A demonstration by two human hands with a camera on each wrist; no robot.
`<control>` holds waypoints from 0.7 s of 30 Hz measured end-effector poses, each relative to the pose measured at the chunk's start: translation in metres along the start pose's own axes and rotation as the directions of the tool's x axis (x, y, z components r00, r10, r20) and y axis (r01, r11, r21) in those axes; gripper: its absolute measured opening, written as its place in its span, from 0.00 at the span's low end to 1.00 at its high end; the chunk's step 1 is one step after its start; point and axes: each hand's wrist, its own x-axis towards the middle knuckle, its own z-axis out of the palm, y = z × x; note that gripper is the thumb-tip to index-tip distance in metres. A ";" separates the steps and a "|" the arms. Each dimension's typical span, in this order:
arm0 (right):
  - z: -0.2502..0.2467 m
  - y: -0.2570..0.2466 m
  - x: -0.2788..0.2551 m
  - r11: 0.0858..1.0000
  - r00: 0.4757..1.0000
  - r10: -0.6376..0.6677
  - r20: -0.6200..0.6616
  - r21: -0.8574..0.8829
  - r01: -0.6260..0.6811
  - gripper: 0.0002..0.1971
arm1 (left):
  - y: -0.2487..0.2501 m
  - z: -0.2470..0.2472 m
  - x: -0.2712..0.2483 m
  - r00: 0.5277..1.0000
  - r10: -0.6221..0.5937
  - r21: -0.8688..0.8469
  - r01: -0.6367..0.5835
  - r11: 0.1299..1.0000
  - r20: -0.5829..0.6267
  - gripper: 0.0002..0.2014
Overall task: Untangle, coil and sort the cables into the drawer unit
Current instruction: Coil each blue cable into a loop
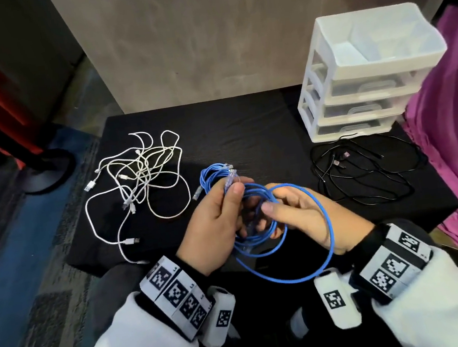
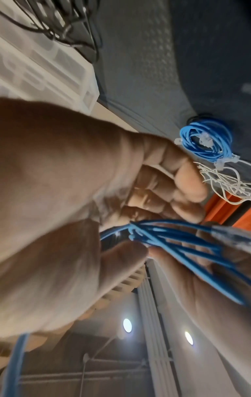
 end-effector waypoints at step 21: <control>-0.042 0.004 -0.013 0.900 0.987 -0.130 -0.097 -0.430 0.076 0.13 | -0.006 -0.054 0.011 0.936 -0.333 -0.605 0.201 0.771 -0.113 0.15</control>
